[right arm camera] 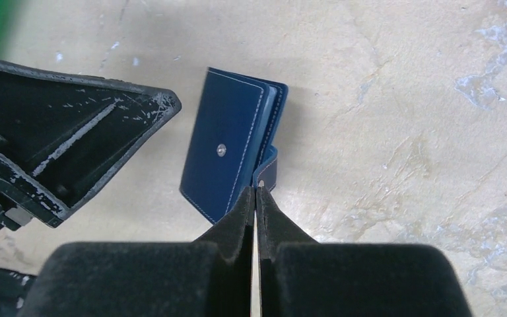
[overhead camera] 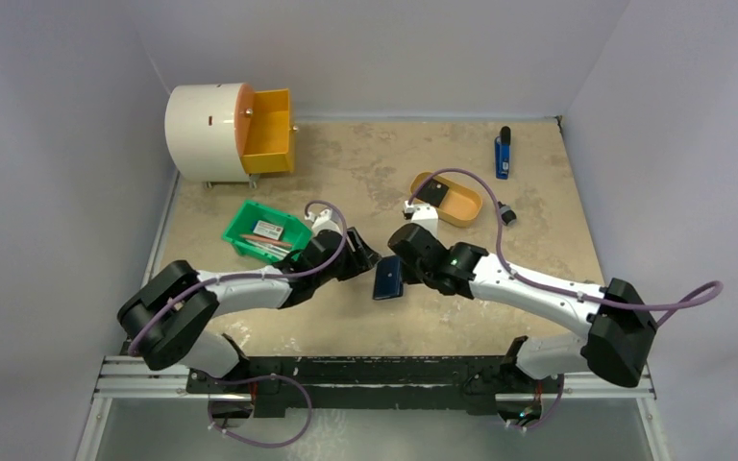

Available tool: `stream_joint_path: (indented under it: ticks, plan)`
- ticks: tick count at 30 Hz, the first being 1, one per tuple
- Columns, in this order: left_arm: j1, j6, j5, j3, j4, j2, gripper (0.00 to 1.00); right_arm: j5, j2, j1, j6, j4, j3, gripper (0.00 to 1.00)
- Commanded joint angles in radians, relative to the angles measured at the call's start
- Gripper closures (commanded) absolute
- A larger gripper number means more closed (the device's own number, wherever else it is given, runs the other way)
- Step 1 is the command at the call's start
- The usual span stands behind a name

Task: Put the credit cards into the card holder
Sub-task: Open the card holder at the center of the board.

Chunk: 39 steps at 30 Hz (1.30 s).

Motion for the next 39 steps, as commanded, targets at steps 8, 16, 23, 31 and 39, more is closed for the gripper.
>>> stream_joint_path:
  ticks: [8, 16, 23, 31, 39]
  plan:
    - [0.004, 0.066, -0.040, -0.020, -0.085, -0.142, 0.37, -0.172, -0.098, -0.003, -0.030, 0.182, -0.027, 1.00]
    - [0.003, 0.083, -0.011, -0.027, -0.050, -0.135, 0.34, -0.182, -0.098, -0.003, -0.050, 0.201, -0.017, 1.00]
    - [0.004, 0.106, -0.021, -0.017, -0.084, -0.094, 0.42, -0.164, -0.099, -0.004, -0.049, 0.191, -0.021, 1.00]
    - [0.005, 0.134, -0.112, -0.011, -0.182, -0.047, 0.89, -0.109, -0.141, -0.006, -0.016, 0.158, -0.078, 1.00]
    - [0.004, 0.123, -0.153, -0.032, -0.203, -0.044, 1.00, -0.067, -0.165, -0.013, 0.093, 0.116, -0.192, 1.00]
